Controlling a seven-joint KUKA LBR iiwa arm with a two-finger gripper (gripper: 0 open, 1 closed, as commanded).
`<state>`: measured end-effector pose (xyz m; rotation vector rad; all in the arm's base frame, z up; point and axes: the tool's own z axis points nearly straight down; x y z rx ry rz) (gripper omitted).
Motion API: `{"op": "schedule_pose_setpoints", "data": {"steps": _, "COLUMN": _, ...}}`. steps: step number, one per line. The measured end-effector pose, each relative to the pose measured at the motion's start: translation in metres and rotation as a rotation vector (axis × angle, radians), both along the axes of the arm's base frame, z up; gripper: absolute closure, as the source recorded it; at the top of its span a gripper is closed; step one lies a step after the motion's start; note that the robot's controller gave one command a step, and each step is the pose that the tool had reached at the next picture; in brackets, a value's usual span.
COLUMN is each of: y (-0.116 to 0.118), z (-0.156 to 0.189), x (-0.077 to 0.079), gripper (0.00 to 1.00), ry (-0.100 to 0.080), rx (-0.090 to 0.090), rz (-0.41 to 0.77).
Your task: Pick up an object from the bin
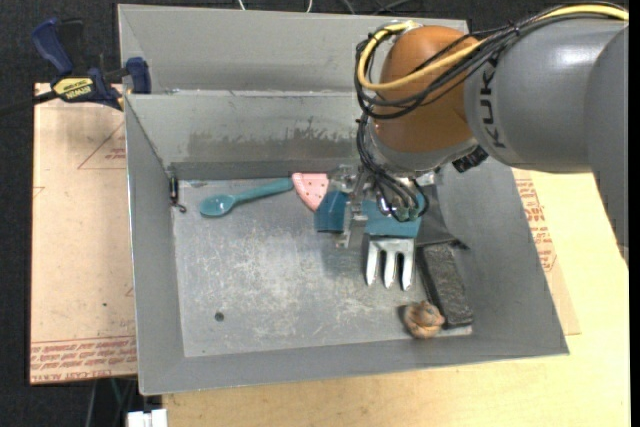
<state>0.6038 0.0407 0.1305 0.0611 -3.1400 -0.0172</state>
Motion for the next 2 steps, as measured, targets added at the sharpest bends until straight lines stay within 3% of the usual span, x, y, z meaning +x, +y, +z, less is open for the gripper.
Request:
{"op": "schedule_pose_setpoints", "data": {"steps": 1, "y": -0.004, "z": 0.043, "x": -0.007, "gripper": 1.0, "ry": -0.003, "rx": 0.001, "rz": 0.163}}
{"op": "schedule_pose_setpoints", "data": {"steps": 2, "y": -0.013, "z": 0.106, "x": 0.004, "gripper": 1.0, "ry": -0.001, "rx": 0.002, "rz": 0.075}}
